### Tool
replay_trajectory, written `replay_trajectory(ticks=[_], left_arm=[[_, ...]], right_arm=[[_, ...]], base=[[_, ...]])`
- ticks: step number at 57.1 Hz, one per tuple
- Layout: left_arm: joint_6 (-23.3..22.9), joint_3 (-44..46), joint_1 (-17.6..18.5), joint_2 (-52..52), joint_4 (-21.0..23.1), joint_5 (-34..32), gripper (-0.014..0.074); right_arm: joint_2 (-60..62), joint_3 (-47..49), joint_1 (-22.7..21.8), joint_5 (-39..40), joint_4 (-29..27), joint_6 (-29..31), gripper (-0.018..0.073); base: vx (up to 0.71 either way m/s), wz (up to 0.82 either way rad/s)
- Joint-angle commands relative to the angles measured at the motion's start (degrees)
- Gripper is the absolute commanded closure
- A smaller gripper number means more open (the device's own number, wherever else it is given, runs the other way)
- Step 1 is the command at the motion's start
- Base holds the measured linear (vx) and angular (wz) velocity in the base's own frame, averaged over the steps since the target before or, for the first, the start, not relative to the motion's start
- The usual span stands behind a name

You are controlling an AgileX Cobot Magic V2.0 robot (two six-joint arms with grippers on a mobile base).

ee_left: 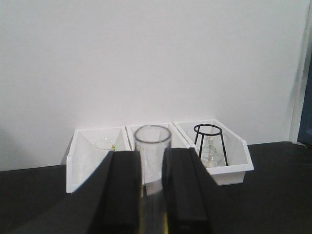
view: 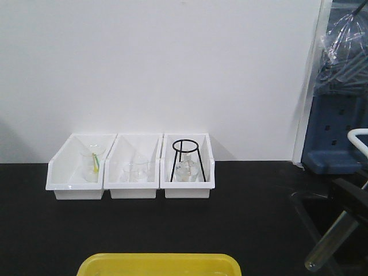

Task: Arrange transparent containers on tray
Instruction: 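Lower the right-held tube into the yellow tray and open the right gripper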

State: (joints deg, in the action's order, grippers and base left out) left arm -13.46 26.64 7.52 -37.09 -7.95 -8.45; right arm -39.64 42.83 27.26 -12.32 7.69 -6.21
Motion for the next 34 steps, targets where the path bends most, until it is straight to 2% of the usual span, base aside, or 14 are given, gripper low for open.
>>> replay_trajectory(ticks=[1,34], left_arm=[[-0.3,2.1,0.3,0.3,0.5,-4.4,0.0461],[-0.3,2.1,0.3,0.3,0.5,-4.4,0.0461]], right_arm=[[0.0,1.6,-0.3,4.8,0.3,0.3,0.0571],[0.0,1.6,-0.3,4.8,0.3,0.3,0.0571]], base=[[0.19,-0.03],[0.08,0.00]])
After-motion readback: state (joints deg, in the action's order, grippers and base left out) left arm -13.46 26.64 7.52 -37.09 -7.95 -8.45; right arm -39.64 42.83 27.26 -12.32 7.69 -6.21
